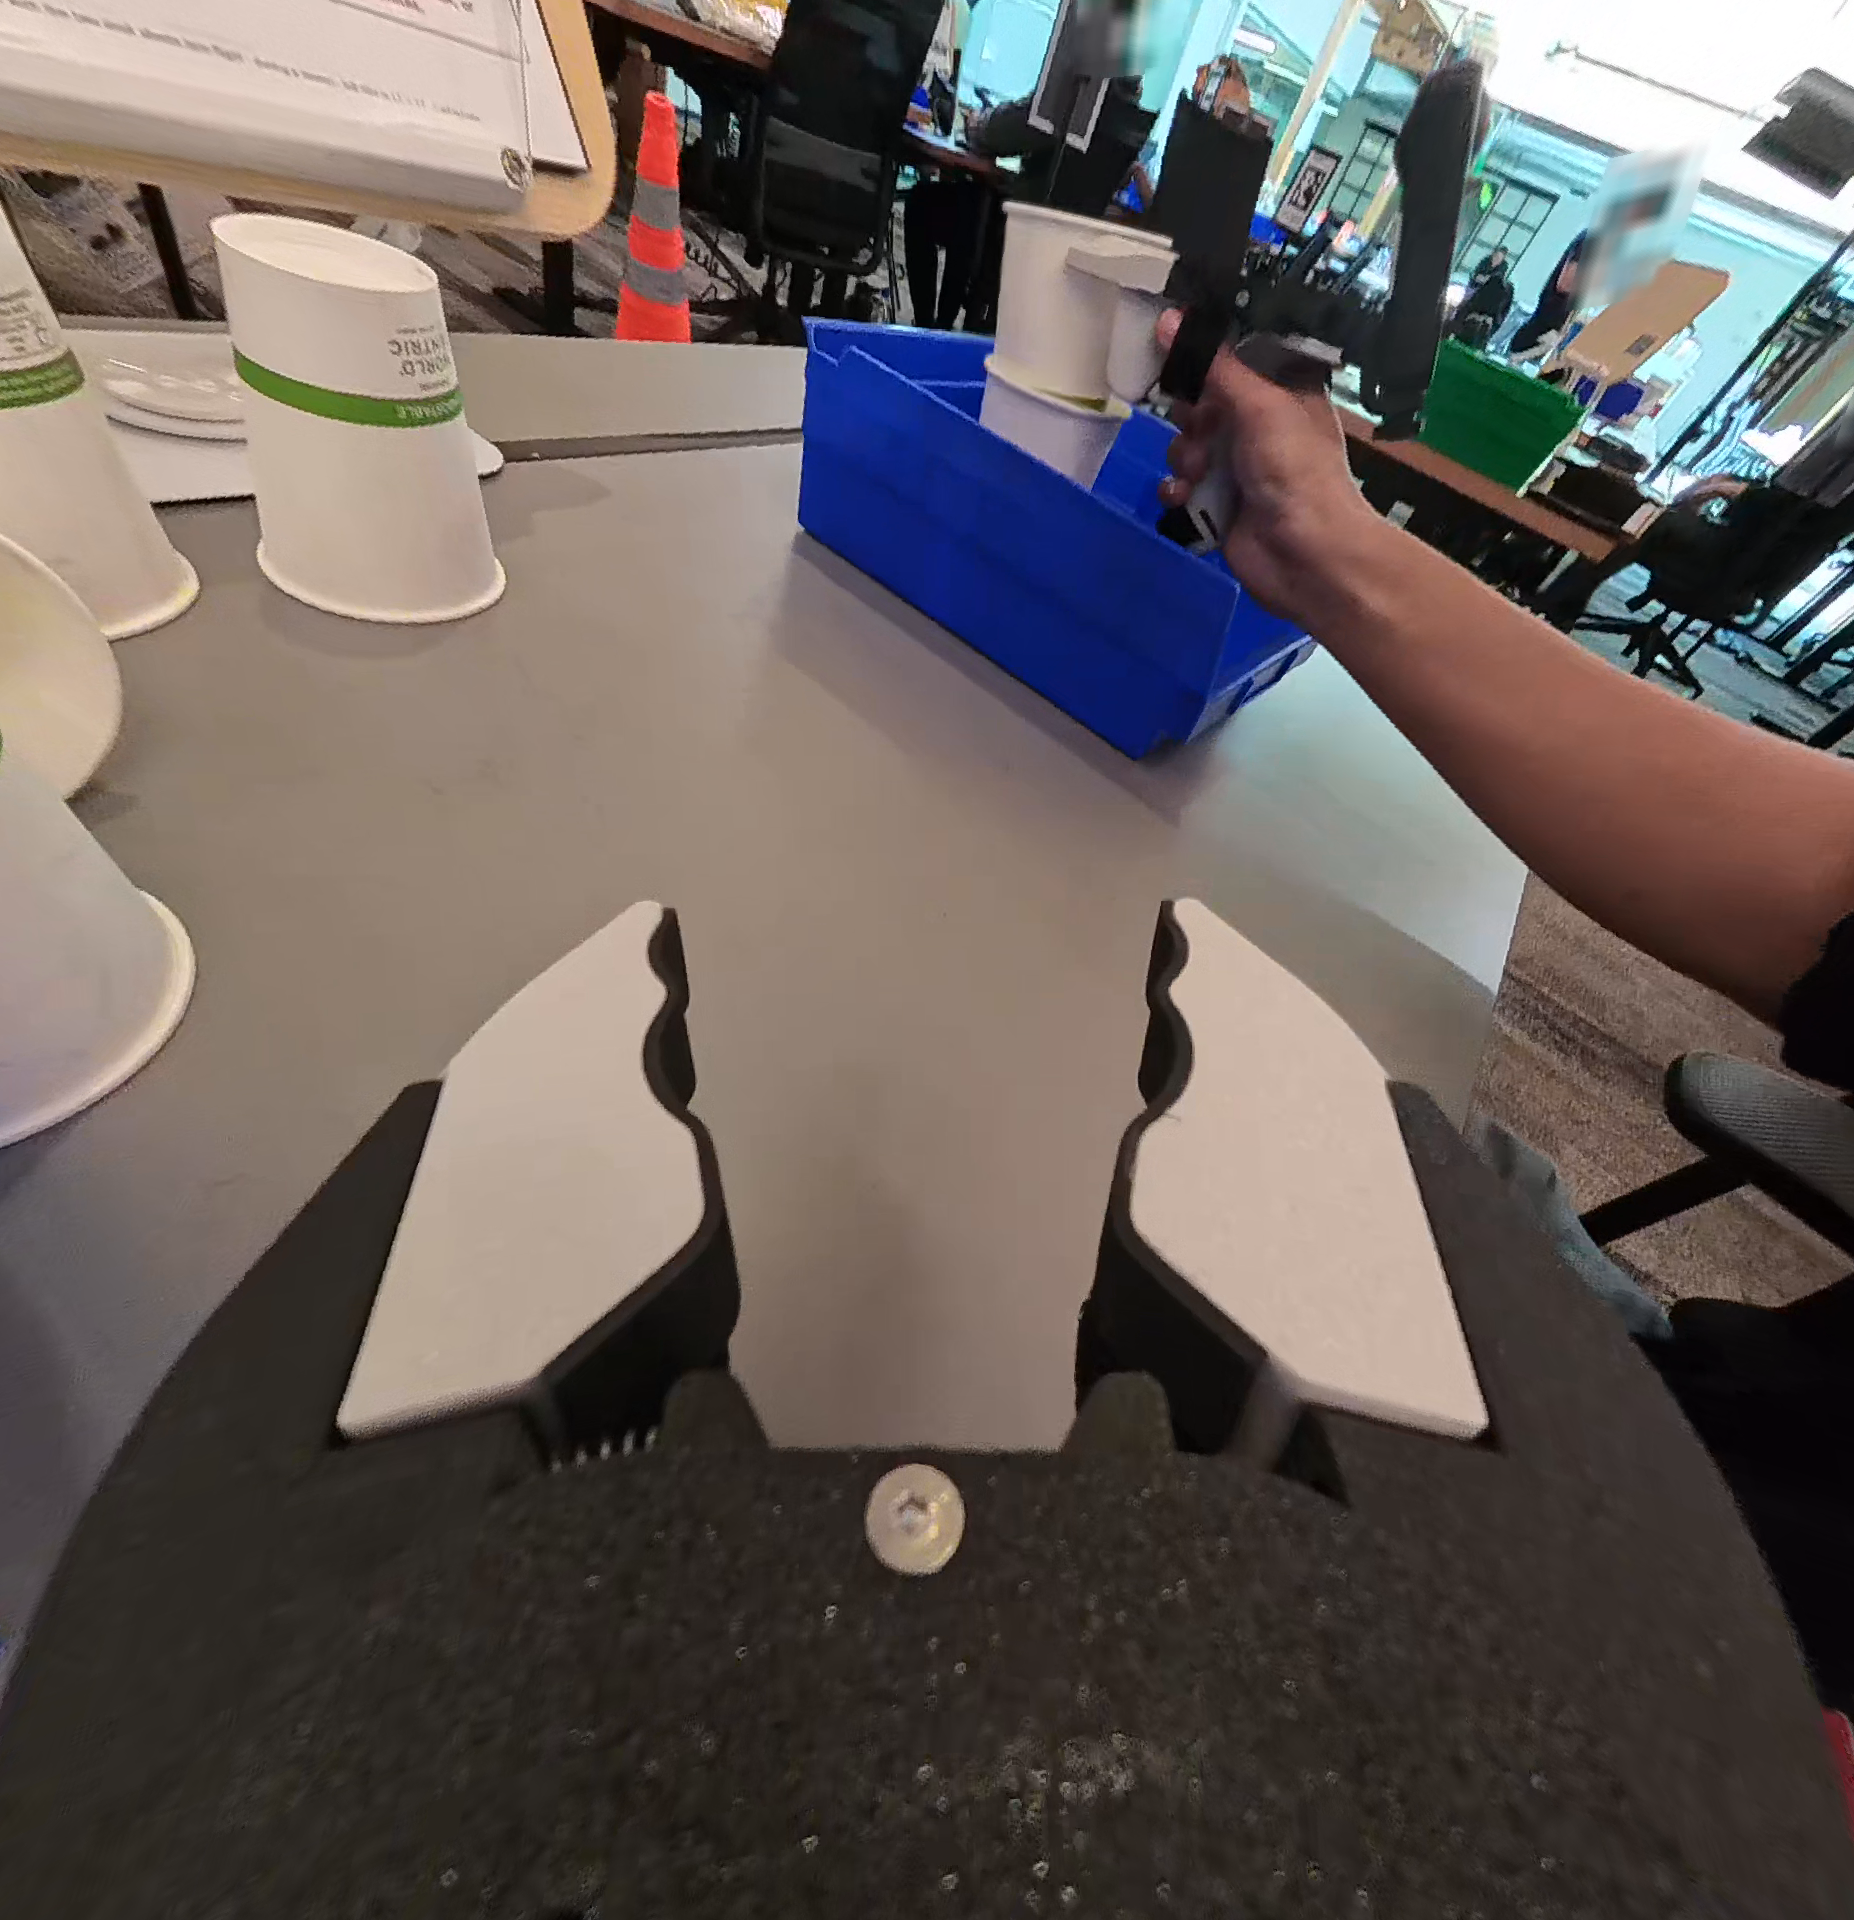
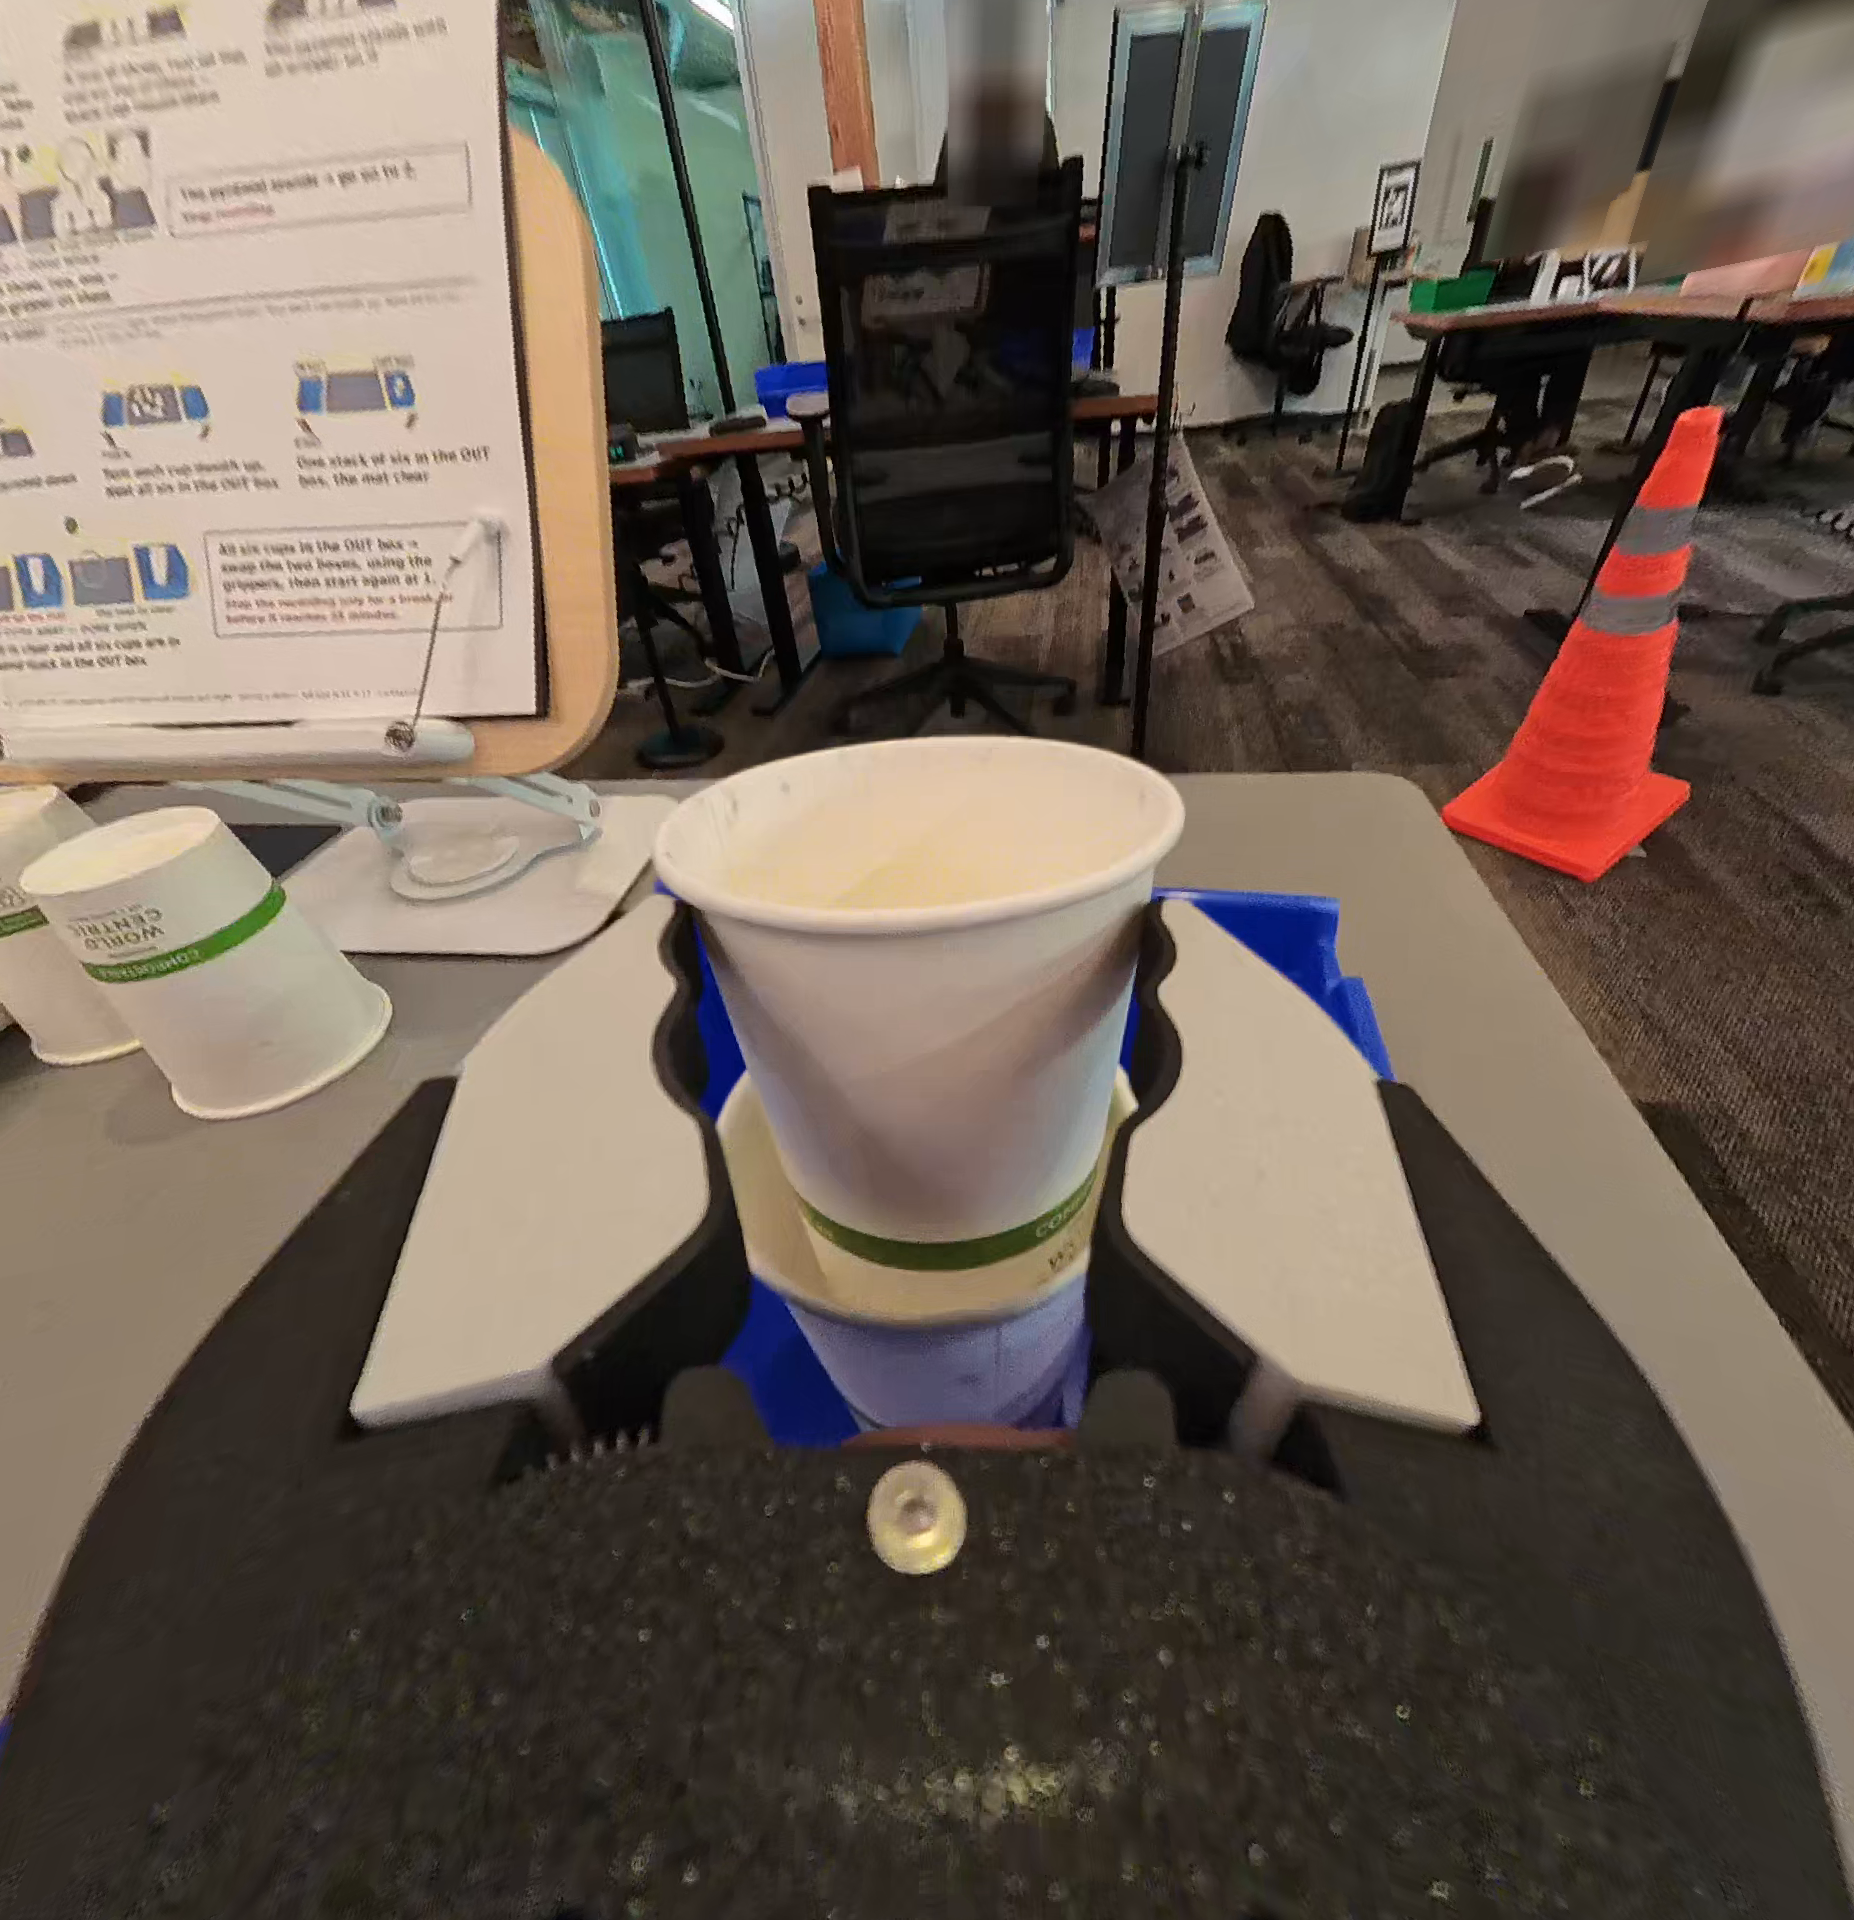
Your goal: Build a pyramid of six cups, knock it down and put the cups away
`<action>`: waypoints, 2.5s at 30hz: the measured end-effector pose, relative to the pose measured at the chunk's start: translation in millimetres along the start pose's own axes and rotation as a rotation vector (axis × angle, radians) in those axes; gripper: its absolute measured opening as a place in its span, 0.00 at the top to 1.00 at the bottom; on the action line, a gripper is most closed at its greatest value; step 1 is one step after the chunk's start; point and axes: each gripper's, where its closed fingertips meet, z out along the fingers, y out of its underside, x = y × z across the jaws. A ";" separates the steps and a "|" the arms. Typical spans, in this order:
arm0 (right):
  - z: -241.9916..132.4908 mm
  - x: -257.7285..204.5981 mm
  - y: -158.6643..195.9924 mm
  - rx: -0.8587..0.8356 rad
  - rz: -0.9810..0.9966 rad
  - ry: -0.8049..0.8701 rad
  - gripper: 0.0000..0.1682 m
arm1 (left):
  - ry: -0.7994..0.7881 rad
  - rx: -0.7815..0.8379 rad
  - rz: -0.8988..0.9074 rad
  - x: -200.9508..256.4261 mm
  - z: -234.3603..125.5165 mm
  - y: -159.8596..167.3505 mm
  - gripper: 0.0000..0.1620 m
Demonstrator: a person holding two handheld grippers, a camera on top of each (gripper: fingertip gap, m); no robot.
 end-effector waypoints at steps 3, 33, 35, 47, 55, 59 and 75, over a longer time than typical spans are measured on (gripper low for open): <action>-3.6 -1.3 15.3 -0.089 0.028 -0.008 0.52 | 0.012 -0.019 0.004 2.9 3.4 5.6 0.48; -194.7 -272.9 119.3 -0.183 -0.228 -0.708 0.54 | -0.149 -0.103 0.051 -9.6 -7.8 22.1 0.66; -197.0 -272.1 120.8 -0.186 -0.222 -0.716 0.54 | -0.172 -0.161 0.126 -16.1 -12.3 4.3 0.69; -203.8 -272.1 133.4 -0.234 -0.214 -0.752 0.54 | -0.368 -0.862 0.559 -161.8 -13.5 -58.0 0.41; -204.7 -269.2 135.1 -0.258 -0.191 -0.762 0.54 | -0.192 -1.242 0.629 -200.8 5.6 -37.2 0.33; -205.1 -265.2 134.5 -0.262 -0.174 -0.763 0.55 | -0.105 -1.285 0.573 -202.1 10.6 -34.1 0.35; -201.8 -265.5 134.1 -0.276 -0.114 -0.771 0.55 | -0.049 -1.124 0.510 -180.4 -2.5 -49.7 0.50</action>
